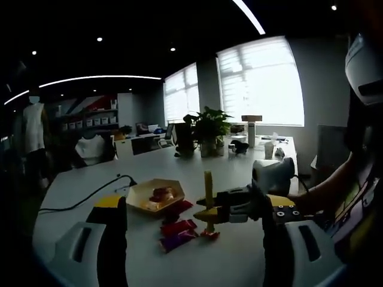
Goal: Place the target food into the container with the food tongs after gripping and lifting it, then release it inside without dropping or visibly crushing the food.
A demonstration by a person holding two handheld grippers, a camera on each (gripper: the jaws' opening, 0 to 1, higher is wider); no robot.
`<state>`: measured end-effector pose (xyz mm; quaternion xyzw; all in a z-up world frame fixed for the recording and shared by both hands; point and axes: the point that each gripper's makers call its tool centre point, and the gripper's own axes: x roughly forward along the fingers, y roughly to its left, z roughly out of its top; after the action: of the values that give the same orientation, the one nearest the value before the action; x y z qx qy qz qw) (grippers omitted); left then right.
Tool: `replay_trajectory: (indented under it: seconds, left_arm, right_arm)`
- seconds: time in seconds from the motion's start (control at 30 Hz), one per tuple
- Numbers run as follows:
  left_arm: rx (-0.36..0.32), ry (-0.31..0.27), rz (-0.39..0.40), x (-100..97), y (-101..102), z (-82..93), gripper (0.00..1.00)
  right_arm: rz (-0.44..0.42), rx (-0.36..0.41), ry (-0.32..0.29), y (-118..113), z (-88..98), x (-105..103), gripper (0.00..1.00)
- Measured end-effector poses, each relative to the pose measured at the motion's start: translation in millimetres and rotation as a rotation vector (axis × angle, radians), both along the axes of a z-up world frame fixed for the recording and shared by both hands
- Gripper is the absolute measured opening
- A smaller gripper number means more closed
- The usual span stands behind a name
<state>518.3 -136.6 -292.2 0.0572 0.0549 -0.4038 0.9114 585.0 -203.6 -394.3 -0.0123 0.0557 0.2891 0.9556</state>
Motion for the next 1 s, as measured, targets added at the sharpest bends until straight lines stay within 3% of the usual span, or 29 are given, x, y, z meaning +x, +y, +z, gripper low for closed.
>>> replay_trajectory:
  seconds: [0.17,0.2,0.23,0.27,0.4,0.5,0.6,0.8,0.9,1.0]
  left_arm:
    - [0.002,-0.008,0.002,-1.3,2,5.1,0.99]
    - [0.006,-0.009,0.004,-1.0,3,5.0,0.99]
    - [0.007,-0.009,0.008,-0.7,4,5.0,0.99]
    - [0.003,-0.009,0.008,-0.7,5,5.7,0.99]
    - [-0.001,-0.005,0.013,-0.6,7,5.5,0.99]
    - [0.0,0.0,0.006,-0.6,5,3.7,0.99]
    - [0.002,-0.001,0.008,0.2,5,3.7,0.99]
    - [-0.002,-0.001,0.014,0.1,7,4.9,0.99]
    - [0.007,0.001,0.014,0.7,7,4.4,0.99]
    - [0.005,-0.01,0.019,1.6,9,8.4,0.99]
  right_arm:
    - [-0.109,0.025,0.008,-6,-7.7,2,0.23]
    - [-0.152,-0.042,-0.02,-11,-10.0,3,0.23]
    - [-0.161,-0.034,-0.031,-10,-9.9,3,0.23]
    - [-0.166,0.004,-0.005,-7,-12.3,2,0.23]
    - [-0.187,0.007,0.002,-9,-12.7,3,0.23]
    - [-0.181,0.027,0.018,-3,-15.8,1,0.23]
    - [-0.172,-0.003,0.009,0,-19.1,-1,0.23]
    - [-0.186,0.001,0.011,-8,-22.3,5,0.22]
    - [-0.141,-0.023,-0.031,-5,-21.6,3,0.19]
    - [-0.102,-0.012,-0.026,-4,-21.9,2,0.17]
